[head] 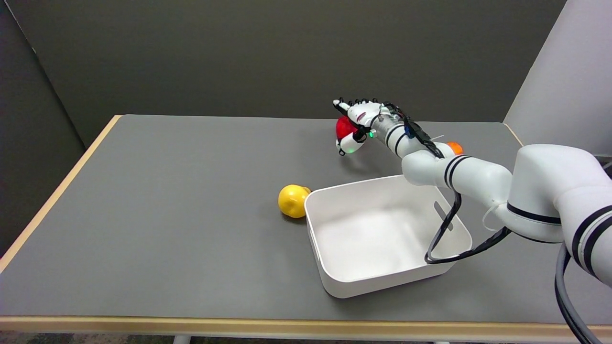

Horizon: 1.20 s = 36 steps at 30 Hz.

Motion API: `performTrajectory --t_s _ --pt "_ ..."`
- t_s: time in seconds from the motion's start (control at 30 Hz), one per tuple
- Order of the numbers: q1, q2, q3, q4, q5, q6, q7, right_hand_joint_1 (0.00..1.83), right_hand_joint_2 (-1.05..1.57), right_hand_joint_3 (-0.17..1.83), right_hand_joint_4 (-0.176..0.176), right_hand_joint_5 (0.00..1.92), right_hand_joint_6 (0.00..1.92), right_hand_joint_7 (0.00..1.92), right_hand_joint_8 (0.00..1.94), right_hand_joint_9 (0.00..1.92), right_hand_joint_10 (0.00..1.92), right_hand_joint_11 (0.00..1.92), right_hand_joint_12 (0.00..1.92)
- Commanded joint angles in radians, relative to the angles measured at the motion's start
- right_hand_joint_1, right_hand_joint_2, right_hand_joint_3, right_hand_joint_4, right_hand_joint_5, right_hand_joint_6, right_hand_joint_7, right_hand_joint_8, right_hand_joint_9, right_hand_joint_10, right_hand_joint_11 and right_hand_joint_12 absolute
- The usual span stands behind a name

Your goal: Pick up tomato.

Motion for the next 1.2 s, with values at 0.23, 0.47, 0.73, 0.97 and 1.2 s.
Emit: performTrajectory --t_s 0.23,0.47,0.73,0.97,1.2 --pt "0.025 0.012 0.041 -0.031 0.002 0.108 0.004 0.74 0.73 0.89 0.048 0.00 0.00 0.24 1.25 0.36 0.88 0.03 0.89" --pt "0.024 0.018 0.041 -0.033 0.002 0.108 0.004 0.68 0.69 0.94 0.050 0.00 0.00 0.19 0.28 0.20 0.55 0.00 0.86" --pt "0.038 0.014 0.047 0.009 0.002 0.057 -0.006 0.52 0.64 1.00 0.053 0.00 0.00 0.14 0.31 0.16 0.57 0.02 0.90" --pt "0.022 0.022 0.042 0.055 -0.003 -0.027 -0.007 0.41 0.64 1.01 0.060 0.00 0.11 0.14 0.32 0.15 0.59 0.07 0.96" --pt "-0.004 0.036 0.052 0.066 0.001 -0.060 -0.007 0.37 0.67 1.02 0.060 0.00 0.12 0.19 0.35 0.17 0.60 0.07 0.97"
